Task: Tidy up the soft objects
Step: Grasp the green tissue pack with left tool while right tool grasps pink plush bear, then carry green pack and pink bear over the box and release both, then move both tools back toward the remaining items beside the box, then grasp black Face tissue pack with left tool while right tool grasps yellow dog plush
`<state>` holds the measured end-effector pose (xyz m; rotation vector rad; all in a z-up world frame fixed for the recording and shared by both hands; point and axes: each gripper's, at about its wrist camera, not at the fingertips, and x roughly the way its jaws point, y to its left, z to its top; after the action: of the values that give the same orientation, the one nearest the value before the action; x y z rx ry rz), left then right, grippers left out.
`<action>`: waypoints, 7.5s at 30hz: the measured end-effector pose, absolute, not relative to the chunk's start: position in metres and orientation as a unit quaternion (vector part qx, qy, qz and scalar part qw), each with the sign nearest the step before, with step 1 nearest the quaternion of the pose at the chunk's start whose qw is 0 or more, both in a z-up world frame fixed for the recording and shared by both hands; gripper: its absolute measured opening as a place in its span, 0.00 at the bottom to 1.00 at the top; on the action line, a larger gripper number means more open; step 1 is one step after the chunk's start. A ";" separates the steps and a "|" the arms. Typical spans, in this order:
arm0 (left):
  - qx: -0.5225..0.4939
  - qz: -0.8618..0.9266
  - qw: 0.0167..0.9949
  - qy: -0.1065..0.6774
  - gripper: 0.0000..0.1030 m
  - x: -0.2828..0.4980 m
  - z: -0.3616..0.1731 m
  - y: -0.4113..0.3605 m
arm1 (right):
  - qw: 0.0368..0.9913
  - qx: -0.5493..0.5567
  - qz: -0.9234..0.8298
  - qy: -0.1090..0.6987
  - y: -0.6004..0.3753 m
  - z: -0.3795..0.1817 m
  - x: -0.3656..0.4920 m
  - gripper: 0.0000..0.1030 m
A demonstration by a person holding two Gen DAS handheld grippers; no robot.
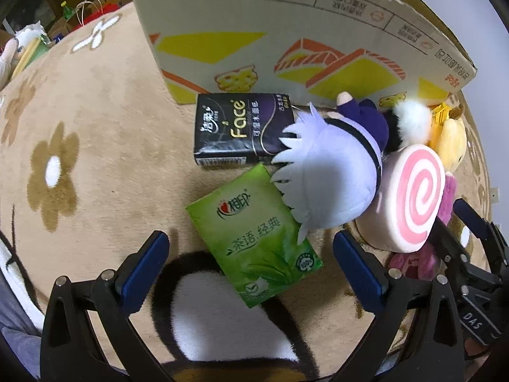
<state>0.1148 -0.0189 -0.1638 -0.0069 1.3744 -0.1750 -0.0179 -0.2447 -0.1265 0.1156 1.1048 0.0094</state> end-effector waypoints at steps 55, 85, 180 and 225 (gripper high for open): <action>0.029 -0.073 0.948 0.308 0.64 -0.014 -0.002 -0.012 | 0.975 0.045 0.009 0.217 -0.251 0.008 -0.092 0.52; 0.079 -0.080 0.969 0.221 0.64 0.095 0.019 -0.038 | 0.990 -0.002 0.063 0.130 -0.234 0.059 0.009 0.55; 0.058 -0.049 0.834 0.546 0.99 0.153 -0.145 -0.015 | 0.901 0.114 0.025 0.418 -0.295 -0.105 0.049 1.00; -0.012 -0.089 0.802 0.590 0.53 0.144 -0.165 0.000 | 0.879 0.110 0.017 0.465 -0.284 -0.128 0.051 0.85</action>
<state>0.1436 -0.0001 -0.1649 -0.0251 1.2643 -0.1897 0.0507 -0.2835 -0.1278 0.2288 0.9688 0.0358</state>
